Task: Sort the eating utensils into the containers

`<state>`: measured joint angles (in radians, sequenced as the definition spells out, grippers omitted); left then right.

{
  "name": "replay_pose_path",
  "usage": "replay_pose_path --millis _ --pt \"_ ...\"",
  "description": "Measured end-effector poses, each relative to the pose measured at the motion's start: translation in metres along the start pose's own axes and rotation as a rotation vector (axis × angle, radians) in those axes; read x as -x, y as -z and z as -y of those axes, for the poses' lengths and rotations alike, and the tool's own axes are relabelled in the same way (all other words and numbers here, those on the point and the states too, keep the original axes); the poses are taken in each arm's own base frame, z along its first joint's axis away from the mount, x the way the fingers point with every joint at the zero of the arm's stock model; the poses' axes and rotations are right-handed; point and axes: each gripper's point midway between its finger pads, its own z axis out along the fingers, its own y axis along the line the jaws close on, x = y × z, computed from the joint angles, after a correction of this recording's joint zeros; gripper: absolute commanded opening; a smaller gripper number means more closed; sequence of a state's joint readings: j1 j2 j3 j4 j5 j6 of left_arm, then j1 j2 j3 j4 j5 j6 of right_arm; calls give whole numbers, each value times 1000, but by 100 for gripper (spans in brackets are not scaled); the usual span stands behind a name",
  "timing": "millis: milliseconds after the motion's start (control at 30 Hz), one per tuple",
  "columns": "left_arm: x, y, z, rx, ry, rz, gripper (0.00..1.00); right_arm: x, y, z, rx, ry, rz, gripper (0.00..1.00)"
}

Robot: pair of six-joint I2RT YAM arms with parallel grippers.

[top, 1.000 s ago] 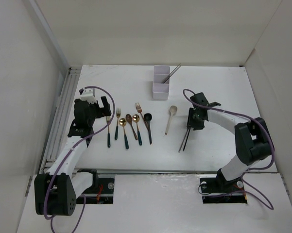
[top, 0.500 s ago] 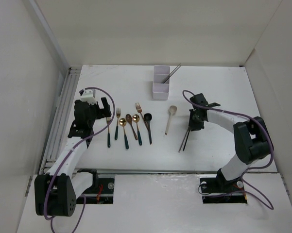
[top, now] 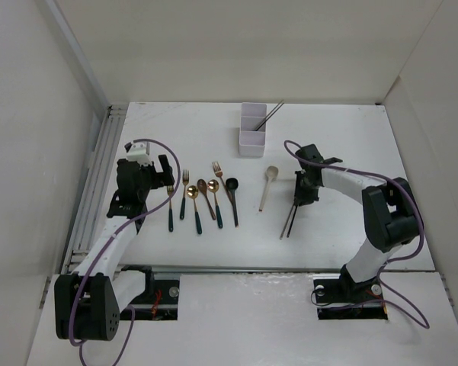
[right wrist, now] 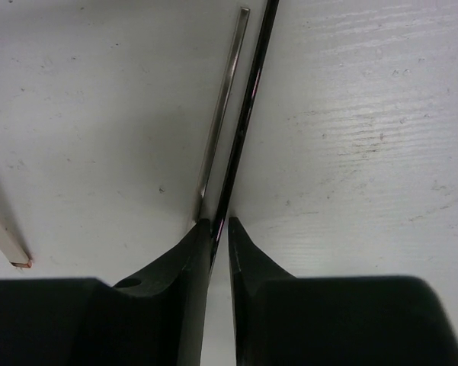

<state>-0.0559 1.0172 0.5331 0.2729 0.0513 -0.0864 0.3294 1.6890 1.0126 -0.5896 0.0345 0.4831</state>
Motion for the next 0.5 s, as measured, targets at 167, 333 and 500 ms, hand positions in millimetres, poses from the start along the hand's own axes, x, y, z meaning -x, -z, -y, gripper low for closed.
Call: replay_pose_path --millis 167,333,500 --pt "-1 0 -2 9 1 0 100 0 0 3 -17 -3 0 0" --pt "0 0 -3 13 2 3 100 1 1 4 -23 -16 3 0" --pt "2 1 -4 17 -2 9 100 -3 12 16 -46 -29 66 0"
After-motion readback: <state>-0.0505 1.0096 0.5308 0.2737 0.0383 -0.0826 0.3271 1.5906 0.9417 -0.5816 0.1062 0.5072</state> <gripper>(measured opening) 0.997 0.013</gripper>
